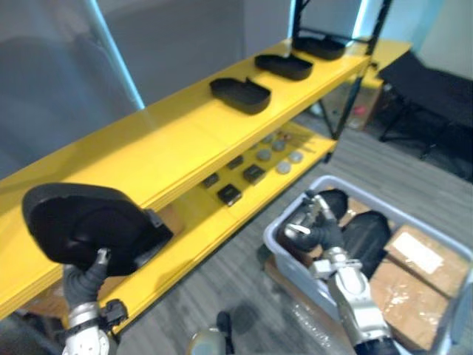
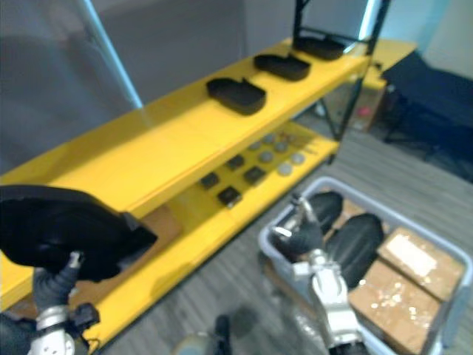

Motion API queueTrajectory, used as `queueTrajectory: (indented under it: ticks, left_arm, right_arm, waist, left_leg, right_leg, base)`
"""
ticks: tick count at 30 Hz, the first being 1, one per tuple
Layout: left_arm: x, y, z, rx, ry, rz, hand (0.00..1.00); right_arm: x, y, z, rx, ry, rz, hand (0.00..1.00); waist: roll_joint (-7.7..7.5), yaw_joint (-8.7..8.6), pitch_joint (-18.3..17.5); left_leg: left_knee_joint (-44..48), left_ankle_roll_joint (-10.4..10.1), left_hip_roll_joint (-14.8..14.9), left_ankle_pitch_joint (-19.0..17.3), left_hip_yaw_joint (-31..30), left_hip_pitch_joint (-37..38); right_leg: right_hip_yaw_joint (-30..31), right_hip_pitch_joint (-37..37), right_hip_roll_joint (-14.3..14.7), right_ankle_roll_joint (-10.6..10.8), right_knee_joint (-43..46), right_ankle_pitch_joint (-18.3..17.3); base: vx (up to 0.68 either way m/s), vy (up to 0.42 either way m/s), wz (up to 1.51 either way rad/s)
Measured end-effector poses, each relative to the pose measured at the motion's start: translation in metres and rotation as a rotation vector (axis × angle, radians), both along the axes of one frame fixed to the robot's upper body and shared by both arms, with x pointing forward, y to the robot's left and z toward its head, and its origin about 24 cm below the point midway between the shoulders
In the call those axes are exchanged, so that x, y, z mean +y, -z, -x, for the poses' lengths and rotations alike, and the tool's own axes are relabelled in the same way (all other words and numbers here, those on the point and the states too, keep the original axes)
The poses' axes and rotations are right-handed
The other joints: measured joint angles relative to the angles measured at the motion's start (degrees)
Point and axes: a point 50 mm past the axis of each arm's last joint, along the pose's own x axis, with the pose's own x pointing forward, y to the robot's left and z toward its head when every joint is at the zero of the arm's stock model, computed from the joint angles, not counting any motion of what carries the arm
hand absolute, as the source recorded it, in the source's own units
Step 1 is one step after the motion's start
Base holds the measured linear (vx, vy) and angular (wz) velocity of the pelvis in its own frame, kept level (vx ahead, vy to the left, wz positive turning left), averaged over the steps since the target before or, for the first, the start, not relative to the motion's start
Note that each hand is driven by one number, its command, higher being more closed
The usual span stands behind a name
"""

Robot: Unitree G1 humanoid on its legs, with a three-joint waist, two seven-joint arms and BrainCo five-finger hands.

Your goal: Walk over and take plastic housings, then place them on the shelf

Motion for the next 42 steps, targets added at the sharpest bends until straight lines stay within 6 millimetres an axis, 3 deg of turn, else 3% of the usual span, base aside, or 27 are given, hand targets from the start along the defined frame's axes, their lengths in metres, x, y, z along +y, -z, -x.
queueTrajectory:
  ticks: [2,5,10,11,13,16,18,20,23,27,30,32,34,35,36,37,38,39,40,42]
  left_arm:
    - [0.0,-0.003,-0.001,-0.011,0.011,-0.011,1.0]
    - [0.001,-0.011,-0.007,-0.03,0.046,-0.049,1.0]
    - [-0.001,-0.037,-0.032,-0.135,0.2,-0.12,1.0]
    - [-0.001,-0.042,-0.038,-0.158,0.226,-0.121,1.0]
    - [-0.002,-0.04,-0.043,-0.16,0.24,-0.101,1.0]
    - [-0.007,-0.027,-0.046,-0.126,0.25,-0.035,1.0]
    - [-0.011,-0.023,-0.044,-0.12,0.247,-0.003,1.0]
    - [-0.018,-0.015,-0.042,-0.112,0.238,0.06,1.0]
    - [-0.022,-0.011,-0.037,-0.099,0.235,0.081,1.0]
    - [-0.017,-0.014,-0.031,-0.115,0.196,0.075,1.0]
    - [-0.007,-0.03,-0.028,-0.192,0.155,0.047,1.0]
    - [-0.004,-0.038,-0.03,-0.236,0.168,0.024,1.0]
    - [-0.005,-0.041,-0.033,-0.25,0.184,0.02,1.0]
    - [-0.004,-0.043,-0.034,-0.258,0.183,0.01,1.0]
    - [-0.002,-0.043,-0.034,-0.256,0.181,0.003,1.0]
    - [-0.002,-0.044,-0.034,-0.254,0.182,-0.004,1.0]
    - [0.0,-0.045,-0.037,-0.246,0.185,-0.02,1.0]
    - [0.0,-0.044,-0.039,-0.245,0.187,-0.019,1.0]
    - [0.0,-0.043,-0.044,-0.245,0.193,-0.01,1.0]
    - [0.0,-0.042,-0.049,-0.244,0.2,-0.006,1.0]
  right_arm:
    - [0.003,-0.002,0.001,-0.031,-0.003,-0.026,0.0]
    - [0.003,-0.004,0.002,-0.057,-0.002,-0.028,0.0]
    - [-0.004,0.0,0.016,-0.06,0.013,-0.01,0.0]
    - [-0.005,-0.006,0.017,-0.094,0.007,-0.009,0.0]
    - [-0.004,-0.009,0.016,-0.114,-0.011,-0.008,0.0]
    - [-0.001,-0.012,0.014,-0.131,-0.049,-0.004,0.0]
    - [-0.002,-0.014,0.012,-0.14,-0.056,-0.001,0.0]
    - [-0.004,-0.012,0.015,-0.133,-0.073,0.013,0.0]
    - [-0.003,-0.012,0.018,-0.141,-0.092,0.018,0.0]
    - [0.002,-0.017,0.014,-0.174,-0.102,0.011,0.0]
    - [0.006,-0.02,0.011,-0.189,-0.087,-0.012,0.0]
    - [0.004,-0.02,0.01,-0.19,-0.057,-0.01,0.0]
    - [0.0,-0.02,0.01,-0.19,-0.04,0.015,0.0]
    - [-0.002,-0.023,0.008,-0.204,-0.034,0.039,0.0]
    - [-0.001,-0.023,0.007,-0.214,-0.033,0.041,0.0]
    - [-0.001,-0.024,0.007,-0.221,-0.032,0.038,0.0]
    - [0.0,-0.025,0.007,-0.233,-0.03,0.031,0.0]
    - [-0.002,-0.027,0.006,-0.241,-0.029,0.033,0.0]
    - [-0.007,-0.028,0.007,-0.246,-0.013,0.038,0.0]
    - [-0.015,-0.029,0.007,-0.249,0.008,0.04,0.0]
  waist:
    - [-1.68,-0.24,0.5]
    - [-2.49,-1.01,1.0]
    - [-2.28,-2.09,1.0]
    - [-2.38,-2.55,1.1]
    - [-2.55,-2.52,1.0]
    - [-2.57,-1.79,1.2]
    - [-2.34,-1.61,1.3]
    - [-1.0,-1.86,2.0]
    - [-0.34,-1.82,1.8]
    - [-0.4,-1.36,1.4]
    - [-1.79,-0.94,1.6]
    - [-2.84,-0.37,1.4]
    - [-2.22,-0.36,1.0]
    - [-2.12,-0.34,1.0]
    - [-2.44,-0.39,1.0]
    - [-2.72,-0.6,1.1]
    - [-2.95,-1.72,1.1]
    - [-2.9,-2.22,1.2]
    - [-3.18,-3.37,1.0]
    - [-2.96,-4.12,1.2]
  left_leg:
    - [-0.9,0.2,-0.8,-0.1,1.2,0.4]
    - [-1.5,0.5,-1.7,0.0,1.0,0.1]
    - [-5.2,1.4,-3.6,1.5,-6.8,1.0]
    - [-6.1,1.6,-3.9,2.3,-9.3,0.7]
    - [-6.1,2.2,-4.0,3.1,-10.8,0.0]
    - [-5.1,1.2,-4.2,4.3,-11.6,-0.4]
    - [-4.0,1.1,-4.0,4.4,-11.7,-1.2]
    - [-3.8,-0.2,-3.0,5.3,-12.8,-1.5]
    - [-4.1,-1.0,-1.9,5.8,-13.1,-1.2]
    - [-4.2,-0.9,-2.6,5.8,-13.2,-1.0]
    - [-5.0,-0.5,-4.8,5.1,-14.1,-1.1]
    - [-4.9,0.6,-7.1,4.0,-15.3,-1.0]
    - [-4.9,1.4,-7.7,3.4,-16.9,-0.8]
    - [-4.9,2.1,-7.9,2.3,-17.8,0.1]
    - [-4.9,2.7,-8.1,1.5,-18.3,1.0]
    - [-4.9,3.0,-8.2,1.0,-19.2,1.8]
    - [-4.9,3.6,-8.3,0.1,-21.2,2.6]
    - [-4.9,4.0,-8.1,-0.1,-22.4,3.2]
    - [-4.8,4.3,-7.8,-0.6,-24.4,4.4]
    - [-4.7,4.1,-7.9,-1.9,-26.1,6.6]
  right_leg:
    - [1.2,-0.9,-1.0,-0.1,0.4,0.0]
    - [1.8,-1.8,-2.1,-0.9,2.0,-0.5]
    - [15.6,-3.4,-3.4,-1.6,11.8,0.0]
    - [19.1,-4.0,-2.8,-3.7,13.6,-2.4]
    - [20.4,-4.3,-1.2,-3.2,11.8,-5.5]
    - [19.2,-3.7,1.1,-2.7,6.4,-6.4]
    - [18.9,-2.8,2.0,-1.0,4.1,-6.6]
    - [18.4,-1.7,3.9,0.4,2.5,-7.3]
    - [17.3,-0.9,4.9,0.5,2.3,-8.2]
    - [16.6,-0.7,4.2,0.5,2.7,-8.8]
    - [15.3,-0.8,2.3,-0.1,4.0,-9.7]
    - [13.8,-1.3,-0.5,-1.8,9.1,-10.2]
    - [15.1,-4.3,-3.0,-4.2,17.9,-8.7]
    - [19.2,-8.8,-5.1,-9.2,27.5,-5.4]
    - [22.5,-10.9,-5.9,-10.9,32.4,-2.0]
    - [25.1,-12.4,-6.0,-10.6,35.7,0.1]
    - [29.1,-15.4,-4.6,-8.0,40.4,-3.7]
    - [30.1,-16.4,-3.2,-7.2,41.2,-6.3]
    - [30.6,-17.8,-0.6,-6.9,40.3,-10.0]
    - [32.0,-19.8,2.6,-6.8,35.0,-12.7]
  base:
    - [0.0,0.103,-0.28]
    - [0.01,0.086,0.05]
    - [0.06,0.091,0.79]
    - [0.08,-0.018,0.95]
    - [0.04,-0.089,0.65]
    - [-0.02,-0.167,0.21]
    - [-0.03,-0.163,0.05]
    - [-0.09,-0.118,0.13]
    - [-0.09,-0.07,0.07]
    - [-0.04,0.012,0.07]
    - [0.0,0.06,0.26]
    - [0.07,0.105,0.52]
    - [0.09,0.131,0.52]
    - [0.17,0.191,0.34]
    - [0.2,0.178,0.28]
    - [0.18,0.093,0.38]
    - [0.18,0.04,0.48]
    - [0.22,0.042,0.75]
    - [0.25,0.048,0.74]
    - [0.22,0.028,0.59]
